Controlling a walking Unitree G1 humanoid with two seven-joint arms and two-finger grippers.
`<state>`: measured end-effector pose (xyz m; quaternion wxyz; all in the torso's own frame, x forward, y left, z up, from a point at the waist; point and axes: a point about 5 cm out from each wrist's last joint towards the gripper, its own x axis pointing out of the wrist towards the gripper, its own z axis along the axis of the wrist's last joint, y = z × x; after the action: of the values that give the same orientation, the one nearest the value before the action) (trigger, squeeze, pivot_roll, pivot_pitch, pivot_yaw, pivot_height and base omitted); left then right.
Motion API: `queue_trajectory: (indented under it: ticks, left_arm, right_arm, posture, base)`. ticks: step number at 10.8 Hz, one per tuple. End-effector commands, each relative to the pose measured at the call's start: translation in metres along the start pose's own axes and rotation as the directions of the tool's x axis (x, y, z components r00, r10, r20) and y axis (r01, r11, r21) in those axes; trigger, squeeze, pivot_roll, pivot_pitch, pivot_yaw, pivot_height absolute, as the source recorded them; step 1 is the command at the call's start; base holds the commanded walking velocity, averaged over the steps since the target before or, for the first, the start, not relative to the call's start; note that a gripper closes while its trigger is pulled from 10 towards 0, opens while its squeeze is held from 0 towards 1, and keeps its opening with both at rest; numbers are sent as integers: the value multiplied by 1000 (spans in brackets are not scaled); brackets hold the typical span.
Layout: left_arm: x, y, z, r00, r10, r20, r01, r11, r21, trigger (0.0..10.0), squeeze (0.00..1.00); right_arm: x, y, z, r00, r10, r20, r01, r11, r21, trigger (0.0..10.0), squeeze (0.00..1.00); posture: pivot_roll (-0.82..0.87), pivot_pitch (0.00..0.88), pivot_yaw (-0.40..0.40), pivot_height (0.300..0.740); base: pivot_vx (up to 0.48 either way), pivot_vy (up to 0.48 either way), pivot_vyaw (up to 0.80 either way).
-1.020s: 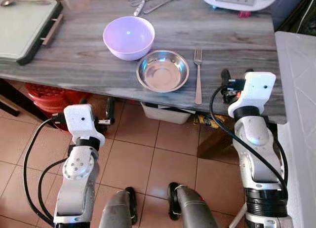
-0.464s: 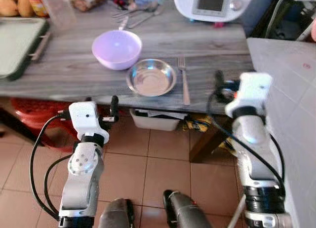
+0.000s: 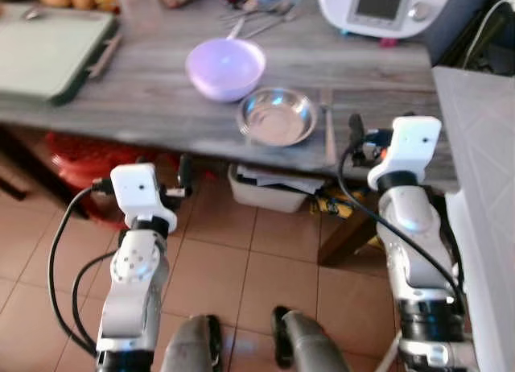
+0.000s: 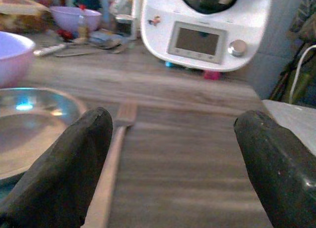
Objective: Setting the table
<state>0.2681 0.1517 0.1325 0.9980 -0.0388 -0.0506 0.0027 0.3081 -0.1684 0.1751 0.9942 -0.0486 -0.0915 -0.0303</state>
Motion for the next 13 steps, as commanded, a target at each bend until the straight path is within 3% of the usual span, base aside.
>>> queue_trajectory:
  ticks: [1, 3, 6, 9, 12, 13]
  left_arm:
    - [-3, 3, -2, 1000, 12, -7, -12, 1000, 2, 10000, 0]
    - [-10, 10, -6, 999, 24, -23, -24, 1000, 17, 10000, 0]
    - [-17, 21, -21, 998, 40, -57, -36, 997, 61, 10000, 0]
    - [-28, 27, -40, 994, 23, -105, -15, 997, 82, 10000, 0]
    - [-14, 14, -37, 998, -27, -61, 32, 996, 86, 10000, 0]
    - [-15, 11, -36, 997, -68, -36, 71, 995, 68, 10000, 0]
  right_arm:
    - [-9, -2, -9, 999, 11, -34, -11, 1000, 3, 10000, 0]
    - [-31, -11, -22, 998, 11, -69, -14, 999, -35, 10000, 0]
    - [-44, -23, -43, 990, -30, -137, 19, 996, -84, 10000, 0]
    - [-59, -27, -66, 979, -35, -201, 28, 999, -40, 10000, 0]
    - [-39, -18, -65, 986, -35, -164, 15, 993, -120, 10000, 0]
    - [-41, -21, -70, 978, -44, -204, 28, 997, -78, 10000, 0]
  posture:
    - [-38, 131, 2, 740]
    - [-35, 132, -2, 740]
    - [-17, 80, -6, 740]
    - [-13, 0, -7, 740]
    - [-28, 0, -1, 740]
    - [-32, 1, 0, 740]
  base:
    - [-247, 0, 0]
    - [-255, 0, 0]
    - [-255, 0, 0]
    - [-84, 0, 0]
    - [0, 0, 0]
    - [0, 0, 0]
